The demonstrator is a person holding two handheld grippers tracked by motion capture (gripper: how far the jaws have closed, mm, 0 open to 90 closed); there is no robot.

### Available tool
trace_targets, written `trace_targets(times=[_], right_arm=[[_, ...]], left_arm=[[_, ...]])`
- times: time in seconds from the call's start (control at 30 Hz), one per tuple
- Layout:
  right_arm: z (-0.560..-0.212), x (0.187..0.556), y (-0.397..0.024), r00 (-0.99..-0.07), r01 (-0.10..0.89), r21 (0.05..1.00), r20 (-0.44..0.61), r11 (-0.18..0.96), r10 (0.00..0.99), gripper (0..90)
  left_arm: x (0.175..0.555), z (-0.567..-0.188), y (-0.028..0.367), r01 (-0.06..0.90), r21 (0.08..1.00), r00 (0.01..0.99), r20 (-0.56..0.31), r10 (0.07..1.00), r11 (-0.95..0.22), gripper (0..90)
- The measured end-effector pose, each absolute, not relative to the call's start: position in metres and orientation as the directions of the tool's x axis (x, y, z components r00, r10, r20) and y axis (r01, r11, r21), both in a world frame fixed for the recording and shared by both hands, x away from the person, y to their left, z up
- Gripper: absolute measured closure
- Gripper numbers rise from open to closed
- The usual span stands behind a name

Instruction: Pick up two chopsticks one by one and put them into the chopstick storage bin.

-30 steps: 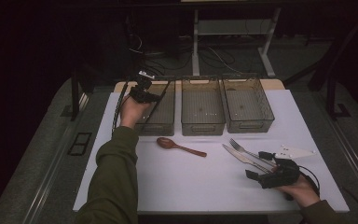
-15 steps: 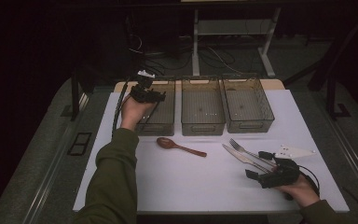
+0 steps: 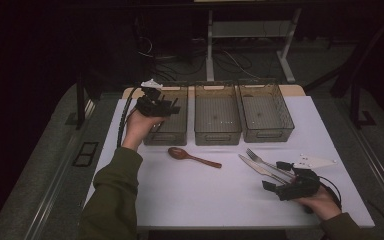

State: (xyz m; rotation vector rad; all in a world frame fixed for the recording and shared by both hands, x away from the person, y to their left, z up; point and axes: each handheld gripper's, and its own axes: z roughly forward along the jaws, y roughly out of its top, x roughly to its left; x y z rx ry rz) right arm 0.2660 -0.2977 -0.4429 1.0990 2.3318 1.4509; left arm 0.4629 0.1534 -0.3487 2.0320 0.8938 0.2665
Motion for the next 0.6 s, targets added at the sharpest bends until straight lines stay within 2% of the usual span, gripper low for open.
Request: trace_targets(times=[0.33, 0.6], right_arm=[[-0.443, 0.266, -0.297, -0.715, 0.488, 0.836, 0.216, 0.253, 0.665, 2.4], [-0.442, 0.264, -0.297, -0.717, 0.485, 0.837, 0.213, 0.255, 0.664, 2.4]], left_arm=[[0.42, -0.346, 0.151, 0.455, 0.82, 0.746, -0.138, 0.652, -0.347, 34.2], [0.39, -0.351, 0.15, 0.425, 0.835, 0.767, -0.126, 0.629, -0.35, 30.7]])
